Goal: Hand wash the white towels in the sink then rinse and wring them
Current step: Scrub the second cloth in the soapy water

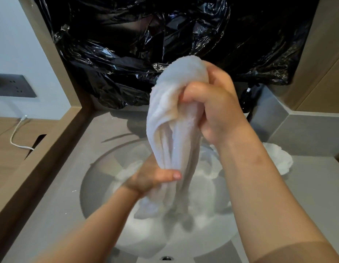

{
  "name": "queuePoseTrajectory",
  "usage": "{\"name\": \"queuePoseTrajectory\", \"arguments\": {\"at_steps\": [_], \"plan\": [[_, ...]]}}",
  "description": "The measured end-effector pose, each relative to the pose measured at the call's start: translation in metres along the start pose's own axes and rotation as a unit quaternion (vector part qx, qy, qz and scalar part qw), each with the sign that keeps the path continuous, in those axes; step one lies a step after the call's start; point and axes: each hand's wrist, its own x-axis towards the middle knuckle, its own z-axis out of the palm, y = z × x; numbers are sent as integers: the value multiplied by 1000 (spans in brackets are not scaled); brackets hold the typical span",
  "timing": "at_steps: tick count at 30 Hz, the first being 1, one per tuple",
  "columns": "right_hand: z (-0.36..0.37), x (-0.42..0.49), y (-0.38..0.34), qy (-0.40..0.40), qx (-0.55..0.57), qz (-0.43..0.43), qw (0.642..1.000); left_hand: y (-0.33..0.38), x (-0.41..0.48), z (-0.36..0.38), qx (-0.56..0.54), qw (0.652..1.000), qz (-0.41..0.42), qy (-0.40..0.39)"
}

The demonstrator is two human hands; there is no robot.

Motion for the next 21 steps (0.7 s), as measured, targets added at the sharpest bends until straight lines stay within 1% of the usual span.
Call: {"name": "queuePoseTrajectory", "arguments": {"at_steps": [3,5,7,9,12,13,14,15,16,17,18,19,21], "plan": [[5,1,0,3,45,-5,999,-9,2,16,63,998,-18,15],[3,0,4,21,58,-10,998,-12,7,15,68,997,-33,33],[-12,-3,9,72,75,-14,995,-14,9,6,45,996,-45,67],[-42,-10,22,145,81,2,986,-12,5,-9,55,994,-47,86],[-88,-29,63,259,56,105,959,-6,3,-32,111,989,-36,95],[-98,-37,81,282,31,159,946,-1,3,-36,131,985,-39,101],[-105,-45,99,285,-14,227,931,3,5,-40,139,984,-43,106],[-106,-53,114,267,-74,297,914,9,8,-42,135,985,-39,103],[-105,-62,125,239,-136,345,897,15,10,-40,136,986,-32,96],[-101,-68,133,211,-183,356,892,21,13,-38,139,986,-20,86],[-96,-72,138,186,-204,341,899,27,15,-36,147,986,-13,77],[-89,-74,139,139,-205,323,914,30,18,-35,156,986,-11,64],[-71,-74,139,-16,-166,293,941,35,20,-35,155,988,-15,23]]}}
